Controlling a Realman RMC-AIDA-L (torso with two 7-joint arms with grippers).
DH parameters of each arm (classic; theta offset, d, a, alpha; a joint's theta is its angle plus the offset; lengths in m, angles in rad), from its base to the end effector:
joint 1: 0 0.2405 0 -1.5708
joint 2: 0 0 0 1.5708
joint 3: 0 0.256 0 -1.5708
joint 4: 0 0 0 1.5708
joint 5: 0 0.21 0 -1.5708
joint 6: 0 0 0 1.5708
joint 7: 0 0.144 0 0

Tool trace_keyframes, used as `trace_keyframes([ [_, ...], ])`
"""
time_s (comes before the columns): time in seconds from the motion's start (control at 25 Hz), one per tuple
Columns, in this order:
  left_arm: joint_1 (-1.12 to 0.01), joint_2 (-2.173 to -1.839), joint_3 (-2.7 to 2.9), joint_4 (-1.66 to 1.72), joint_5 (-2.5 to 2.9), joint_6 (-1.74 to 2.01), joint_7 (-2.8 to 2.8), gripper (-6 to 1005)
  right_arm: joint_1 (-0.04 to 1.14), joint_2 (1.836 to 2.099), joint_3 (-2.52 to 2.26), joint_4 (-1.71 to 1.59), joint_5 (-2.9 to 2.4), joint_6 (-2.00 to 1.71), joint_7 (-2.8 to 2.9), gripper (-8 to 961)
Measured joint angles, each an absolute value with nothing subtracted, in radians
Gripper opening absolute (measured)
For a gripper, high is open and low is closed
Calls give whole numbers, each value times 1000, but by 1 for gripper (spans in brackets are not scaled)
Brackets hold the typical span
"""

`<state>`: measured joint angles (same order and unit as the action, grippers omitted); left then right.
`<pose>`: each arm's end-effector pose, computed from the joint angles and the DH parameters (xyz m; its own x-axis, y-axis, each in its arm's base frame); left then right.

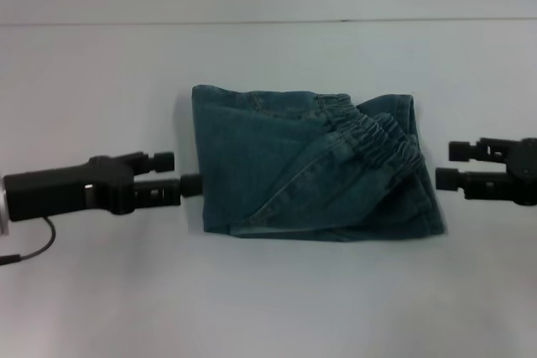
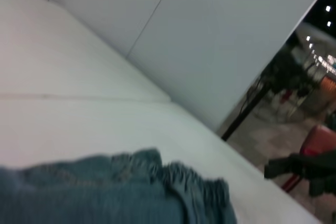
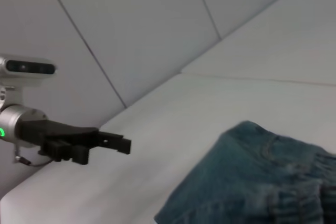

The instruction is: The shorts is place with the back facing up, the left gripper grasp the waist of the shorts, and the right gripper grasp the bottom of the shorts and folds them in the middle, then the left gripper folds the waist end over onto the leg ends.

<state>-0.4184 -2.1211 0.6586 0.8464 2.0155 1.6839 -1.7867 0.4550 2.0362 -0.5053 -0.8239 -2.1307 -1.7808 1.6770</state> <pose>-0.2695 0.3015 0.0183 0.5745 0.6207 0.5336 0.7102 -0.7021 0.0521 0.2899 0.3019 0.0580 0.6601 -0.5549 -0.5063 -0.6598 -0.7505 -0.0379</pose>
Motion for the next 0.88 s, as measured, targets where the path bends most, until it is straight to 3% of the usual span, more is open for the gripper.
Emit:
trace_keyframes([
  [0.24,-424,-2121,657,849,2078,1689,-1797,946,432,2036,-504,-826,-2134,-1777,1675,836],
  [0.88,-442,-2122,668,846,2088,1689,-1802,946,439,2038,-515,-825,-2137,-1733,1675,837],
])
